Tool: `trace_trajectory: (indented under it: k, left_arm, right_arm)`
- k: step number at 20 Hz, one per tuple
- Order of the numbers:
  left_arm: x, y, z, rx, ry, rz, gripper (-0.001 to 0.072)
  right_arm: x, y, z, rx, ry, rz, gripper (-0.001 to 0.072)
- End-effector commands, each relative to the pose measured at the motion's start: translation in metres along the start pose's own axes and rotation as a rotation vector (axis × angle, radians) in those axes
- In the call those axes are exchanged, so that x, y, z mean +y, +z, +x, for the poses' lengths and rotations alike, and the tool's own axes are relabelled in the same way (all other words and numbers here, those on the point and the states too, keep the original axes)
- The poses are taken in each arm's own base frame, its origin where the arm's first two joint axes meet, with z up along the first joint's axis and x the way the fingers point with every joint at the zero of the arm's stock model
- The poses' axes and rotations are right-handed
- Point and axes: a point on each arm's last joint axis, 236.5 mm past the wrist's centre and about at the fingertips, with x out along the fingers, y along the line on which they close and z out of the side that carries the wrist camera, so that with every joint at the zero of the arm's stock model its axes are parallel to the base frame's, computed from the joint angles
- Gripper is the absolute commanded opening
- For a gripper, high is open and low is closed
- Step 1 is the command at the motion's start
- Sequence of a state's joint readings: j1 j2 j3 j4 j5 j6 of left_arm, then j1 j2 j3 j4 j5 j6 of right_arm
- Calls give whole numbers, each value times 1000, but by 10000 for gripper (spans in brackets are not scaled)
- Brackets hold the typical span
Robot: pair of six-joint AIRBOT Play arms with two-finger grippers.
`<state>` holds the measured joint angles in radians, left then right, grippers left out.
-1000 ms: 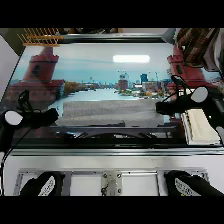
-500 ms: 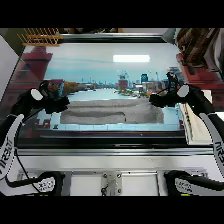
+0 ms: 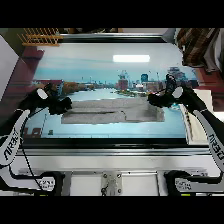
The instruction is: Fold the clothes and pants, and hang the long-sleeved shirts on hangers.
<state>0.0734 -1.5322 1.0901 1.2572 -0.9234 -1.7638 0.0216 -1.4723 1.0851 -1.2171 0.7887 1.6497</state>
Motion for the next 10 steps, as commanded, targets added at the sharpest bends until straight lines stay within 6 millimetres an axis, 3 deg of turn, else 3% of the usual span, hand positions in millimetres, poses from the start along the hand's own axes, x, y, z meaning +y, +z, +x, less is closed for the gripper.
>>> trace_trajectory:
  k: [1, 3, 4, 7, 8, 10]
  left_arm:
    - [-18, 19, -35, -96, -38, 29, 560]
    - [-33, 32, -76, -189, -75, 66, 560]
    - [-39, 33, -95, -230, -89, 87, 560]
    - [-58, 23, -126, -272, -121, 143, 558]
    - [-66, 17, -132, -275, -130, 163, 479]
    - [-83, 7, -135, -274, -148, 210, 33]
  right_arm:
    - [14, 24, -27, -70, 54, 5, 716]
    - [12, 41, -63, -116, 63, -18, 716]
    - [2, 44, -78, -124, 55, -28, 716]
    - [-53, 22, -89, -8, 13, -24, 717]
    - [-70, 11, -85, 42, 22, -11, 720]
    - [-97, -5, -70, 110, 89, 61, 720]
